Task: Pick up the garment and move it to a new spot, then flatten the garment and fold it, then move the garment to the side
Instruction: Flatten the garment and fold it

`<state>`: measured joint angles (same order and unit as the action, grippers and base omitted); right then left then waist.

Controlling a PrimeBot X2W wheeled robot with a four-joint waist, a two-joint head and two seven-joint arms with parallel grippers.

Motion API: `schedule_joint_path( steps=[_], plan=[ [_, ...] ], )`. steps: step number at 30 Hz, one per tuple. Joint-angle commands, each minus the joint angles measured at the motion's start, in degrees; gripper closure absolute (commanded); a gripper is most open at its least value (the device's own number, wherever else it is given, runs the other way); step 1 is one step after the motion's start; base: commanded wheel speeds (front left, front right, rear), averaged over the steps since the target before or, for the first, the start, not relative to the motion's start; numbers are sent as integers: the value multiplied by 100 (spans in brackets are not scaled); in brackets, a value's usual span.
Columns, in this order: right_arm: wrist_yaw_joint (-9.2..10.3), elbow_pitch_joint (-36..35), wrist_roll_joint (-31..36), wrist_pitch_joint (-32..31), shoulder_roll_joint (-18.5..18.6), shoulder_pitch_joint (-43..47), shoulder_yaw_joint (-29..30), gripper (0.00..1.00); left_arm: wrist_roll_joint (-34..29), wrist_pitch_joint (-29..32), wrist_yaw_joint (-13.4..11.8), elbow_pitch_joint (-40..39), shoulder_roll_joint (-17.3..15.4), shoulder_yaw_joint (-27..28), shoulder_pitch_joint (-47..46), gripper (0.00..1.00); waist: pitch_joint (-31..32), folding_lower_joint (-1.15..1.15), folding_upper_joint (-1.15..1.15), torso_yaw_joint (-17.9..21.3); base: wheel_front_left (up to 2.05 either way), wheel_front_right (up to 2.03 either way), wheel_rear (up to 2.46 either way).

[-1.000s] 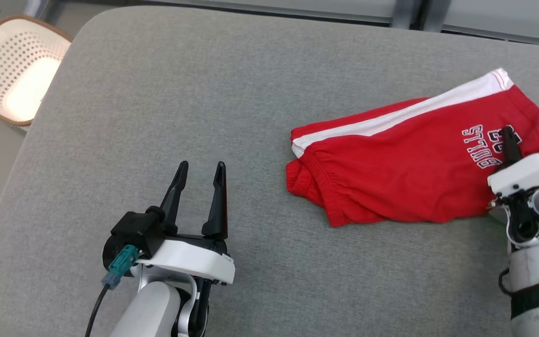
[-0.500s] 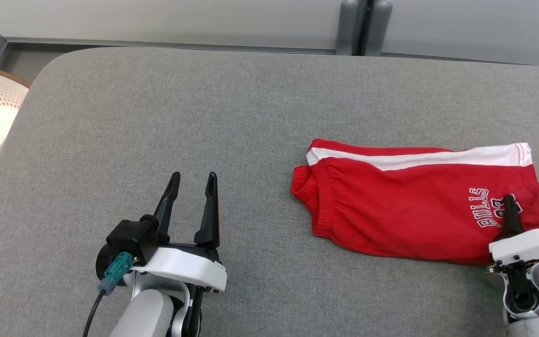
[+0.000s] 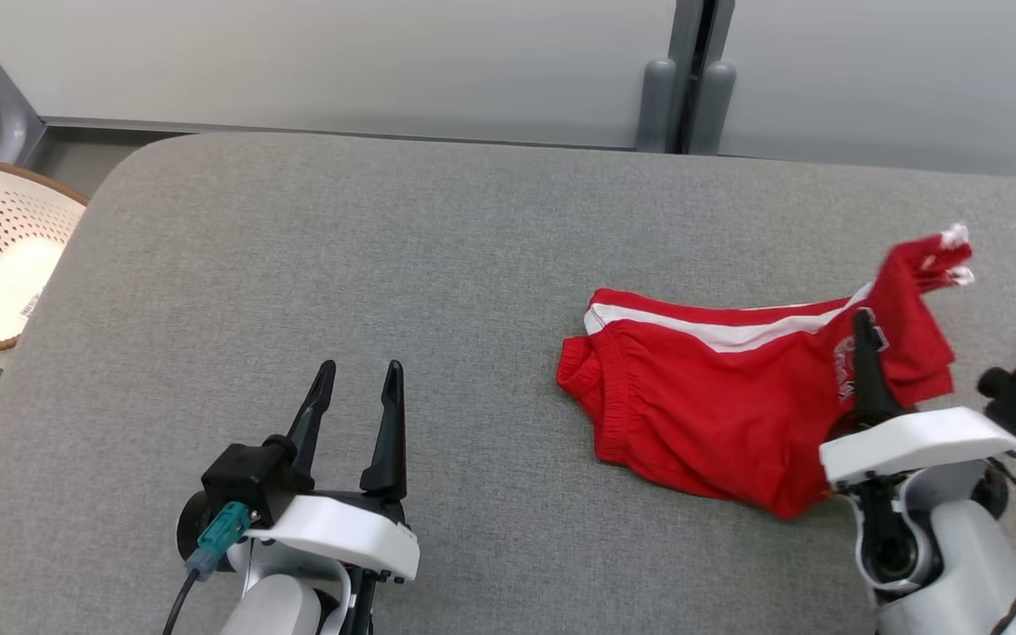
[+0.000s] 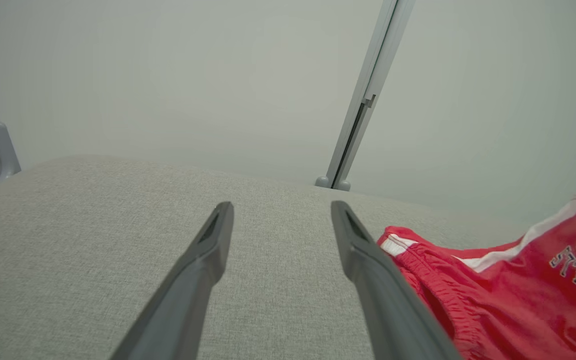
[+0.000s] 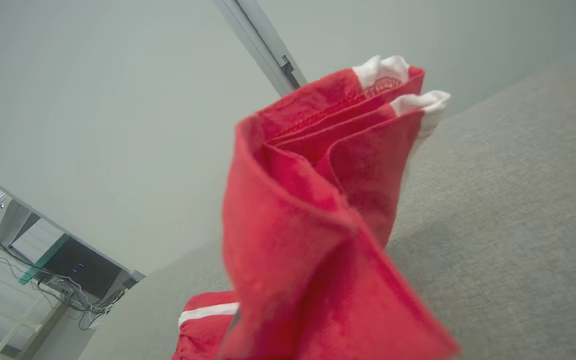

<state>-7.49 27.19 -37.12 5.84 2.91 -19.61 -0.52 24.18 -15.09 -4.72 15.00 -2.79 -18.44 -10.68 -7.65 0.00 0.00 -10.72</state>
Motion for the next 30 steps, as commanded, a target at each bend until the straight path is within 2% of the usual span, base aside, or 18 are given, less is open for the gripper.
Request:
schedule_joint_path(
  steps=[1, 8, 20, 22, 23, 24, 30],
  plan=[
    [1, -76, 41, 72, 4, 90, -138, 100, -29, -7, 18, 11, -25, 27, 96, 0, 58, 0, 0, -50, 0, 0, 0],
    [1, -413, -52, 285, 88, 190, -1174, 100, -16, -7, 60, 47, -23, 4, 203, 0, 171, 0, 0, -211, 0, 0, 0],
    [1, 229, -38, 490, 223, -150, -2086, 100, 104, -8, 17, 79, -23, -57, 263, 0, 191, 0, 0, -594, 0, 0, 0],
    [1, 380, 28, 534, 262, -195, -2216, 54, 106, -7, 21, 85, -24, -65, 280, 0, 180, 0, 0, -643, 0, 0, 0],
    [1, 453, 56, 564, 267, -217, -2287, 14, 113, -7, 17, 85, -23, -63, 286, 0, 173, 0, 0, -665, 0, 0, 0],
    [1, 529, 56, 562, 263, -234, -2361, 0, 114, -7, 8, 87, -23, -65, 286, 0, 162, 0, 0, -683, 0, 0, 0],
    [1, 812, 150, 583, 239, -390, -2950, 0, 177, -7, -27, 62, -24, -104, 264, 0, 99, 0, 0, -753, 0, 0, 0]
  ],
)
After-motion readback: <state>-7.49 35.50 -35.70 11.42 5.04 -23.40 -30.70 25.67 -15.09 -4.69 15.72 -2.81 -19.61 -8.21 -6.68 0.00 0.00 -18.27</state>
